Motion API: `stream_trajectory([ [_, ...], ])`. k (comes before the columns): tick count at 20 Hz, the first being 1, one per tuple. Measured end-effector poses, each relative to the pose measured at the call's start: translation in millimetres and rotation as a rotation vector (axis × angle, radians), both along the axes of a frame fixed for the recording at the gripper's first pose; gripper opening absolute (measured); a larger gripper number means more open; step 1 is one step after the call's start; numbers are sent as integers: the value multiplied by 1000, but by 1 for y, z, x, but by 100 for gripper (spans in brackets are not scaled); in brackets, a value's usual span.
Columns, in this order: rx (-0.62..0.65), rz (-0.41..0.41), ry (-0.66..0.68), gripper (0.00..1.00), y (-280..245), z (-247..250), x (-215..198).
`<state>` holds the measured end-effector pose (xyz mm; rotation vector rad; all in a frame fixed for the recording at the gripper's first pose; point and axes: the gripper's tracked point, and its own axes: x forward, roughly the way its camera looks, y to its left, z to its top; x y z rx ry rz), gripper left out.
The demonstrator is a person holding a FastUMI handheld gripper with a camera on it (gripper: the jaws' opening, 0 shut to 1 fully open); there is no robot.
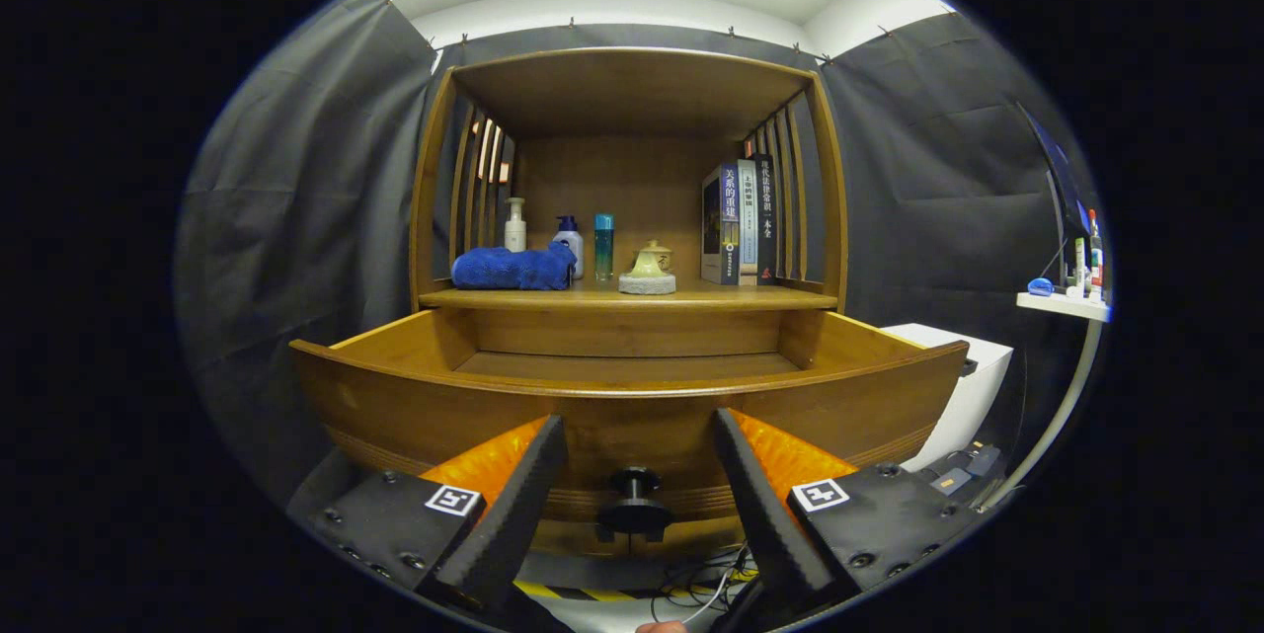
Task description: Pull open the drawer, take out the items inside it, and place them on the countertop above the cabinet.
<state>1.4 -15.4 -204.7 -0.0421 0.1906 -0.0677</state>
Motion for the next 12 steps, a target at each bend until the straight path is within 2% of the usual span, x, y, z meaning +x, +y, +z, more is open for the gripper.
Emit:
stream_trajectory([
  [3, 18, 1, -5, 96, -1, 0, 3],
  [12, 18, 16, -5, 97, -5, 2, 26],
])
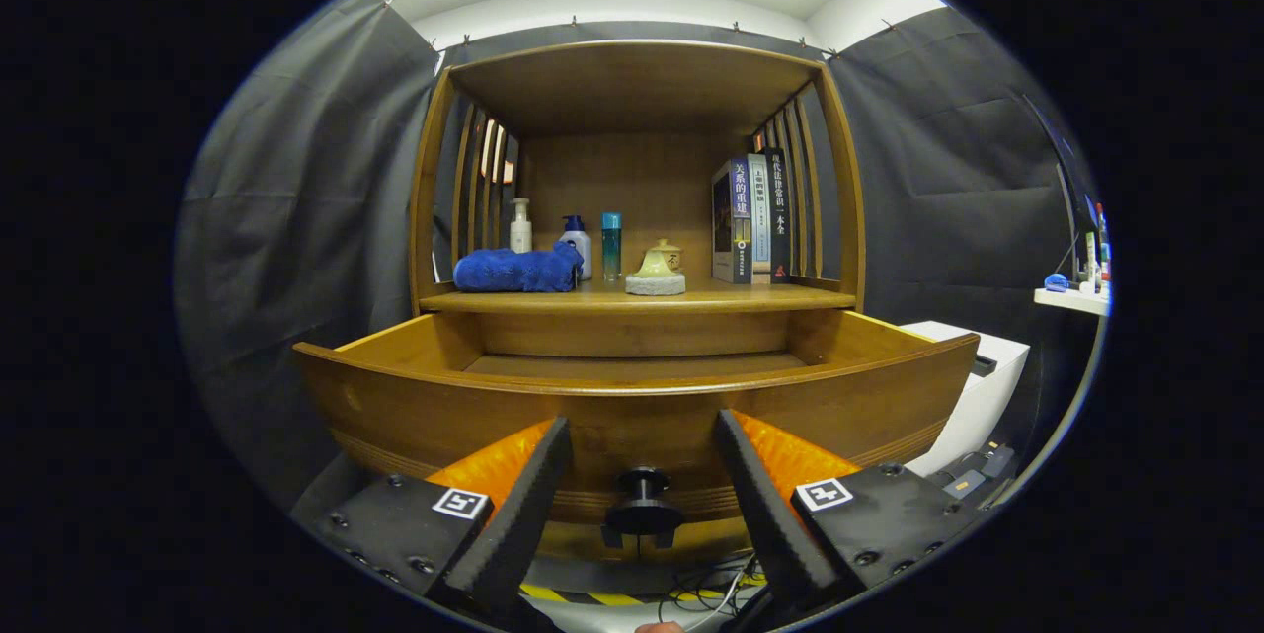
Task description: Pull open the drawer, take out the items inside it, and place them on the countertop above the cabinet.
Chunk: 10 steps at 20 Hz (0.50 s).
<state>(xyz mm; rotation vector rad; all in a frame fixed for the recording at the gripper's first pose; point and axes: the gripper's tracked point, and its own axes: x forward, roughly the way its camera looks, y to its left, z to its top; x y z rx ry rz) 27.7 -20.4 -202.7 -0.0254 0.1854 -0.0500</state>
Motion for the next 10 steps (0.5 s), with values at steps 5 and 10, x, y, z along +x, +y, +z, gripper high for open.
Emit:
stream_trajectory([
  [5, -1, -2, 8, 97, -3, 3, 34],
  [10, 1, -6, 19, 98, -4, 0, 72],
])
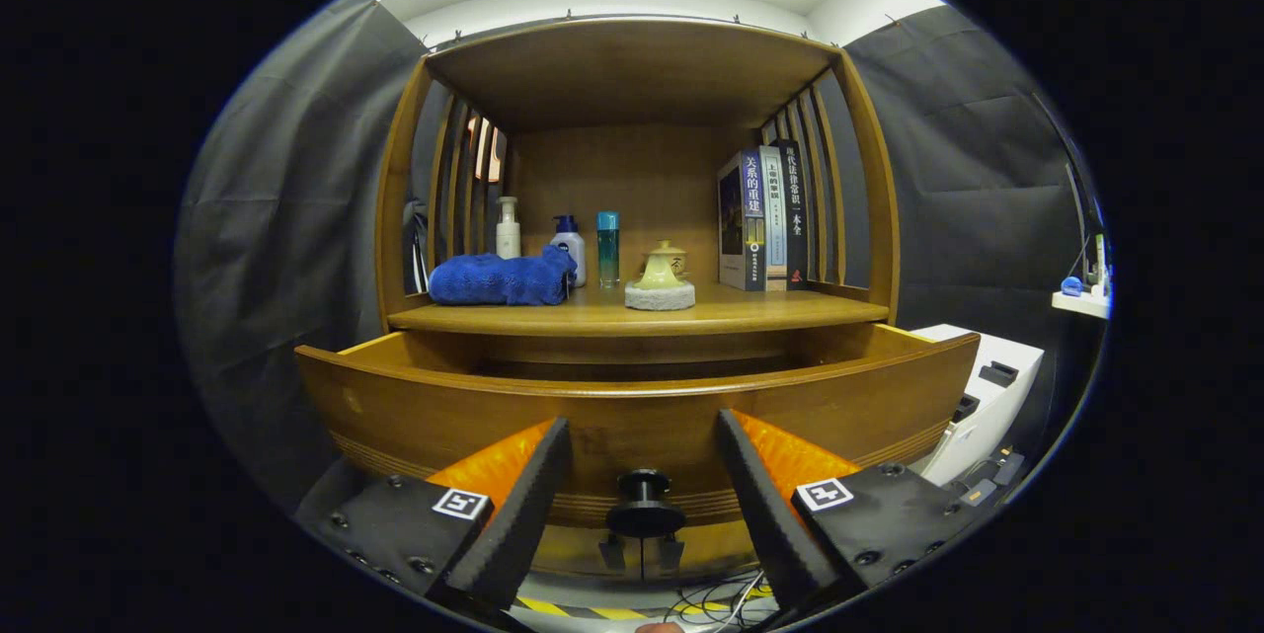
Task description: Pull open the drawer, take out the items inside it, and place them on the countertop above the cabinet.
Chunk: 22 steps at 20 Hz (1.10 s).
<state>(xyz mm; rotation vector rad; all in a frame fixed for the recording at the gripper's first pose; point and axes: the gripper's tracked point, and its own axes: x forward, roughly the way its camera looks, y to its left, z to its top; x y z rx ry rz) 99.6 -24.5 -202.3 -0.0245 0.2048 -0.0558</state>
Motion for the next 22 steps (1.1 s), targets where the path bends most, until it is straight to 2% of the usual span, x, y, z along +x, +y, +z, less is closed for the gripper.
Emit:
stream_trajectory([
  [5, -3, -4, 25, 98, -2, -7, 40],
  [14, 0, 0, 15, 98, -7, -12, 87],
  [22, -10, -9, 11, 98, -7, -13, 95],
])
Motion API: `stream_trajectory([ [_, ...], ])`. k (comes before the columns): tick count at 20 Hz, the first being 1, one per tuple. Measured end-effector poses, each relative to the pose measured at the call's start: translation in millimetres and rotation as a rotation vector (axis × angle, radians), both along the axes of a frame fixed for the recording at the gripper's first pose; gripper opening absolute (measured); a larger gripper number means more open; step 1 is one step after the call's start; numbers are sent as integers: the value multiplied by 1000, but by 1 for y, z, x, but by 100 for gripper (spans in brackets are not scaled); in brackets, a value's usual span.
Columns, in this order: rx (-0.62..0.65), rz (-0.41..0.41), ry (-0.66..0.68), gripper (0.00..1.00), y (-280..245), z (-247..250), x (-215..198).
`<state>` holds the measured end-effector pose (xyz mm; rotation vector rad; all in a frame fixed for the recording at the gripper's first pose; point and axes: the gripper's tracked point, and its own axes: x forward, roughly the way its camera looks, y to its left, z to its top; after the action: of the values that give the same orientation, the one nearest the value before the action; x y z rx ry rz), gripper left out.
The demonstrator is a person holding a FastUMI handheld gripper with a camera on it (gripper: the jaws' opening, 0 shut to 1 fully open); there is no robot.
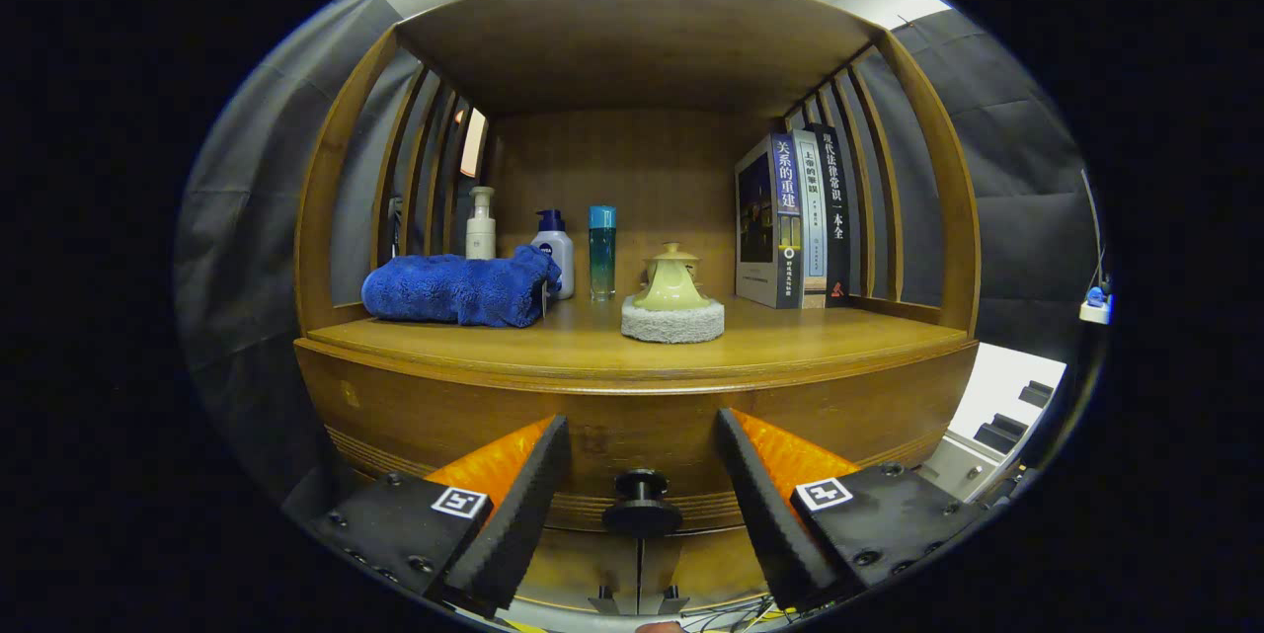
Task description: Pull open the drawer, take out the items inside it, and place them on the countertop above the cabinet.
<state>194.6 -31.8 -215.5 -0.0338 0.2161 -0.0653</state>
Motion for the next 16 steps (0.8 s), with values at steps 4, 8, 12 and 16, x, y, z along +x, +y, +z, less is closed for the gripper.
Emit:
stream_trajectory([
  [4, -10, 8, -19, 98, 5, 9, -8],
  [8, 7, 15, -70, 98, 13, 46, -35],
  [12, 24, 31, -123, 97, 23, 101, -67],
  [16, 20, 70, -155, 97, 36, 149, -108],
])
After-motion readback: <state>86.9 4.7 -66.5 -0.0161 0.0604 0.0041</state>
